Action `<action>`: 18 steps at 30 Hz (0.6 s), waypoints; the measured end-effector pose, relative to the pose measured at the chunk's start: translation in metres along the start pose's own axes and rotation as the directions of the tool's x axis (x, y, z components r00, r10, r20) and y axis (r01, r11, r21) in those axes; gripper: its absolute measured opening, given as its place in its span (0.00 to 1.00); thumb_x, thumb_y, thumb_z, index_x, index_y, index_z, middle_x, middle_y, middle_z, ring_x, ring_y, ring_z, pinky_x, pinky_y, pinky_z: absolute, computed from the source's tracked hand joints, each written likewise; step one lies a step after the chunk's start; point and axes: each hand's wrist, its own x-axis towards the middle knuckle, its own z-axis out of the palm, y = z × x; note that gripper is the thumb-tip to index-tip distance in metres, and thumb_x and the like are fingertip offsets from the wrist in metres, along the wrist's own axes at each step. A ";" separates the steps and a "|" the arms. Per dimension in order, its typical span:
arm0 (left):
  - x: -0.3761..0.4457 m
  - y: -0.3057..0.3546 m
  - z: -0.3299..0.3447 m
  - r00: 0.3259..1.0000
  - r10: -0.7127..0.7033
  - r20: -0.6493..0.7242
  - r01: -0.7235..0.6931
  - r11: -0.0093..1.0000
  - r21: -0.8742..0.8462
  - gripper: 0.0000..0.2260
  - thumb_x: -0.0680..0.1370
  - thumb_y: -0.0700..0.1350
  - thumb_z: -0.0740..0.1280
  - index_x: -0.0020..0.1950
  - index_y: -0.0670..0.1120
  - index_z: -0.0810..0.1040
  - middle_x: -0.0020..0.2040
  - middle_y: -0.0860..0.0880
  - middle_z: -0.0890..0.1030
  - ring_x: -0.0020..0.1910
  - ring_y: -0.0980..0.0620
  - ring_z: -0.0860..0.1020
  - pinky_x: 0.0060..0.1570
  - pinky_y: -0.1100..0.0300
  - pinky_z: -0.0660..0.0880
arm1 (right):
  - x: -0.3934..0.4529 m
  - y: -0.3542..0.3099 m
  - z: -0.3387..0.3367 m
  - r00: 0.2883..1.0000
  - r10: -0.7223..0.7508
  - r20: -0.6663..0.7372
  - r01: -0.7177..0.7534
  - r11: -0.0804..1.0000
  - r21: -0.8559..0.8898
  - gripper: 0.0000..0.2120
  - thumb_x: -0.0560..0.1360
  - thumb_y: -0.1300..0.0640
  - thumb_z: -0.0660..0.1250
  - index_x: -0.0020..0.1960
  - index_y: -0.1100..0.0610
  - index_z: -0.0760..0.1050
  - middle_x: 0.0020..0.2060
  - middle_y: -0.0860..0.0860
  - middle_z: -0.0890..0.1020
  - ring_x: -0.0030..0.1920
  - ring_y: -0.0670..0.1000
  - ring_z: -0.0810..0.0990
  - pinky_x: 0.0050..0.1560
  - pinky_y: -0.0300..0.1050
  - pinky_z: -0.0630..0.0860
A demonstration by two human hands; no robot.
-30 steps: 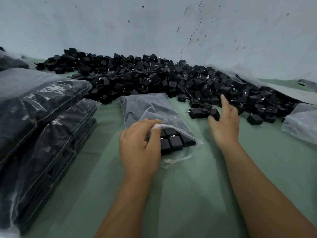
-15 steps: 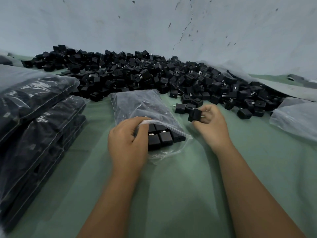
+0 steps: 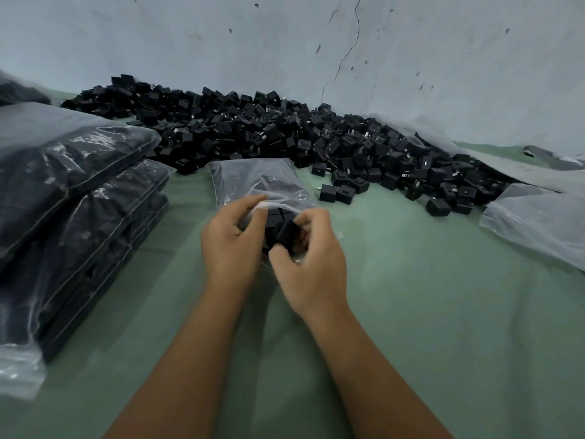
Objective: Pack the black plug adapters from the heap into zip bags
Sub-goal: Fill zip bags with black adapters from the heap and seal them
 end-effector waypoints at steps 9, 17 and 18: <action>-0.001 0.004 -0.003 0.999 -0.017 0.032 0.016 0.999 0.045 0.11 0.76 0.46 0.66 0.47 0.62 0.84 0.43 0.63 0.84 0.44 0.64 0.81 0.45 0.62 0.77 | 0.011 0.012 0.003 0.992 -0.117 0.055 0.128 0.933 -0.336 0.15 0.75 0.59 0.66 0.62 0.57 0.76 0.56 0.51 0.80 0.58 0.51 0.75 0.61 0.41 0.67; 0.002 0.001 -0.004 0.998 -0.018 0.065 0.003 0.975 0.223 0.08 0.76 0.48 0.68 0.51 0.55 0.85 0.43 0.61 0.84 0.46 0.62 0.80 0.53 0.56 0.78 | 0.012 0.013 -0.004 0.998 -0.033 0.059 0.059 0.852 -0.521 0.13 0.77 0.56 0.60 0.59 0.57 0.77 0.51 0.51 0.79 0.54 0.52 0.73 0.58 0.42 0.65; 0.003 0.001 -0.004 0.997 0.005 0.078 -0.027 0.960 0.277 0.08 0.75 0.46 0.68 0.51 0.54 0.85 0.43 0.60 0.84 0.47 0.60 0.80 0.54 0.55 0.77 | 0.013 0.013 -0.005 0.998 -0.007 0.065 0.042 0.838 -0.544 0.13 0.77 0.55 0.60 0.58 0.57 0.76 0.51 0.51 0.79 0.53 0.52 0.73 0.57 0.42 0.65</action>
